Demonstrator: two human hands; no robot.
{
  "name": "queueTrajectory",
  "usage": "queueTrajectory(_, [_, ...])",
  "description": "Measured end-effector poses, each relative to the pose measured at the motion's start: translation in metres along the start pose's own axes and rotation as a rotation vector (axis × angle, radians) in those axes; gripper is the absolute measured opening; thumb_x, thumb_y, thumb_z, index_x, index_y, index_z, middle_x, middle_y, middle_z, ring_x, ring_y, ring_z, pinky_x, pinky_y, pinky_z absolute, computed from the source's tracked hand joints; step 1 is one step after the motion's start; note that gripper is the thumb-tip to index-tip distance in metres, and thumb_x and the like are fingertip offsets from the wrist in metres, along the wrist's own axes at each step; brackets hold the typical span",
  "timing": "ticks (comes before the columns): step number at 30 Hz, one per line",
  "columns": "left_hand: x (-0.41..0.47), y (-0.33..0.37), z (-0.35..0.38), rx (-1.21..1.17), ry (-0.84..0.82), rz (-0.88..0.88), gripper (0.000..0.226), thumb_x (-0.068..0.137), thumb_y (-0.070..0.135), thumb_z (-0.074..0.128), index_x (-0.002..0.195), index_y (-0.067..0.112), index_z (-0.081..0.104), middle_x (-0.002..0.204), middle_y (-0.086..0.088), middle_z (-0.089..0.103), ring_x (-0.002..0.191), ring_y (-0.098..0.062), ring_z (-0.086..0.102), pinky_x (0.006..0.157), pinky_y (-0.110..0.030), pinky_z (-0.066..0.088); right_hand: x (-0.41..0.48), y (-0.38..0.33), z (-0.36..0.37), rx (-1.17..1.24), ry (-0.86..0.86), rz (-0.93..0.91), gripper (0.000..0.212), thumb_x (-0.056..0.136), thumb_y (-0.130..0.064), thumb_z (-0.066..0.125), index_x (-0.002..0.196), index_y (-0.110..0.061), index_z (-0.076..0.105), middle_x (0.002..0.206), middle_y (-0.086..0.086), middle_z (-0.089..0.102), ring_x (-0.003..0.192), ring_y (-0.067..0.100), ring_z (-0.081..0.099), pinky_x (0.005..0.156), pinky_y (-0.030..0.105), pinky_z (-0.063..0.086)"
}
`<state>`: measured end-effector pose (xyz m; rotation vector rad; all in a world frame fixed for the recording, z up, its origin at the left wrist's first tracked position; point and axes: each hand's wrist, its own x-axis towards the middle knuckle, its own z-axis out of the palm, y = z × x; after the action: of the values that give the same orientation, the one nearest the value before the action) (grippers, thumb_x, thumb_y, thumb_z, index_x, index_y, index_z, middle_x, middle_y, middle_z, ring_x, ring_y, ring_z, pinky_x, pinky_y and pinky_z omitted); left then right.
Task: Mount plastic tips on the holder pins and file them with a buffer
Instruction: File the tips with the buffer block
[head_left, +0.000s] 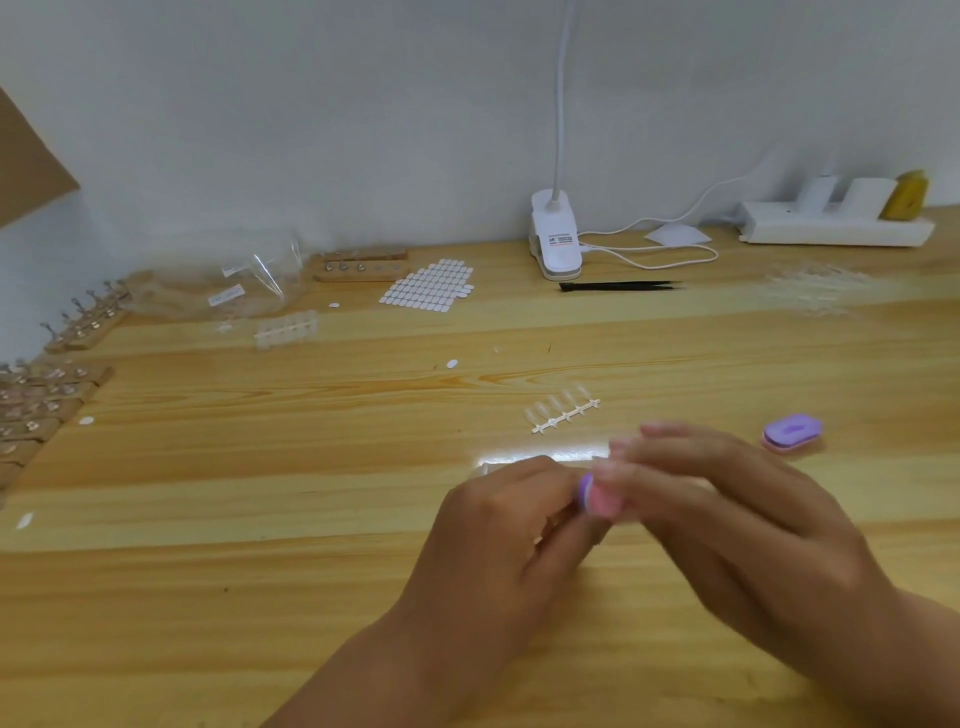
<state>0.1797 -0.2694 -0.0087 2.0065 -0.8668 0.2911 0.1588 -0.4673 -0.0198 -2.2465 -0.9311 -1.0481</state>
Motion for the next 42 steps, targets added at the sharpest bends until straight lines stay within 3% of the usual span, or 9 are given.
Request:
queueTrajectory(3, [0.000,0.000,0.000,-0.005,-0.020,-0.024,0.011,0.094,0.030,0.058,0.087,0.025,0.066,0.076,0.013,0.059,0.070,-0.004,0.055,0.067,-0.032,0.049,0.005,0.004,-0.005,0.011,0.048,0.078,0.029,0.090,0.004,0.064,0.115,-0.008,0.067,0.109,0.007,0.068,0.108,0.012,0.065,0.099,0.025,0.050])
queueTrajectory(6, [-0.001,-0.001,0.001,0.016,-0.024,-0.006,0.014,0.095,0.031,0.056,0.085,0.026,0.064,0.074,0.010,0.060,0.069,-0.009,0.056,0.065,-0.038,0.047,-0.001,-0.002,0.002,0.016,-0.006,0.012,0.026,0.091,0.002,0.063,0.116,-0.005,0.069,0.108,0.010,0.070,0.104,0.017,0.068,0.102,0.033,0.051])
queueTrajectory(10, [0.000,-0.001,0.000,0.002,-0.020,-0.032,0.013,0.094,0.031,0.058,0.088,0.024,0.067,0.077,0.013,0.059,0.070,-0.005,0.055,0.068,-0.031,0.048,0.003,0.004,-0.005,0.011,0.040,0.085,0.028,0.093,0.000,0.060,0.118,-0.009,0.065,0.110,0.009,0.068,0.109,0.014,0.064,0.101,0.026,0.049])
queueTrajectory(14, [-0.001,-0.001,0.002,0.027,-0.022,-0.006,0.017,0.095,0.031,0.055,0.084,0.022,0.066,0.075,0.009,0.061,0.069,-0.011,0.057,0.065,-0.038,0.047,-0.001,-0.003,0.003,0.000,-0.012,0.010,0.029,0.090,0.003,0.062,0.116,-0.006,0.068,0.107,0.012,0.070,0.103,0.019,0.069,0.100,0.031,0.051])
queueTrajectory(18, [0.000,-0.001,0.001,0.012,-0.026,-0.034,0.015,0.095,0.031,0.058,0.087,0.022,0.067,0.078,0.010,0.062,0.071,-0.006,0.057,0.067,-0.033,0.048,0.003,0.001,-0.004,0.002,0.051,0.093,0.030,0.090,0.004,0.064,0.117,-0.009,0.066,0.109,0.005,0.068,0.104,0.010,0.064,0.093,0.021,0.050])
queueTrajectory(24, [0.000,0.000,-0.001,-0.014,-0.018,-0.042,0.020,0.095,0.034,0.054,0.089,0.022,0.069,0.079,0.007,0.064,0.072,-0.013,0.059,0.067,-0.038,0.048,0.002,0.003,-0.002,-0.097,0.040,-0.009,0.038,0.084,0.003,0.072,0.116,-0.016,0.069,0.108,-0.003,0.071,0.103,0.004,0.066,0.102,0.040,0.048])
queueTrajectory(30, [-0.001,0.000,0.002,0.014,-0.026,-0.036,0.023,0.093,0.033,0.054,0.083,0.017,0.068,0.074,0.007,0.062,0.069,-0.013,0.057,0.066,-0.038,0.047,-0.003,0.002,0.002,-0.032,0.021,-0.021,0.028,0.090,-0.003,0.067,0.116,-0.014,0.069,0.107,-0.003,0.071,0.103,0.005,0.067,0.103,0.039,0.046])
queueTrajectory(39, [0.001,0.002,0.000,-0.021,-0.006,-0.034,0.009,0.093,0.032,0.058,0.088,0.031,0.066,0.075,0.014,0.060,0.069,-0.005,0.055,0.065,-0.020,0.044,-0.004,0.007,0.001,-0.053,0.046,-0.002,0.037,0.091,0.000,0.067,0.125,-0.014,0.062,0.109,-0.001,0.070,0.106,0.007,0.064,0.102,0.037,0.048])
queueTrajectory(42, [0.001,0.001,0.000,-0.017,-0.007,-0.042,0.015,0.092,0.032,0.058,0.087,0.024,0.069,0.076,0.016,0.060,0.070,-0.004,0.056,0.066,-0.019,0.045,-0.003,0.009,0.000,-0.033,0.073,0.048,0.033,0.093,-0.003,0.065,0.125,-0.014,0.062,0.108,-0.001,0.070,0.103,0.008,0.062,0.099,0.038,0.050])
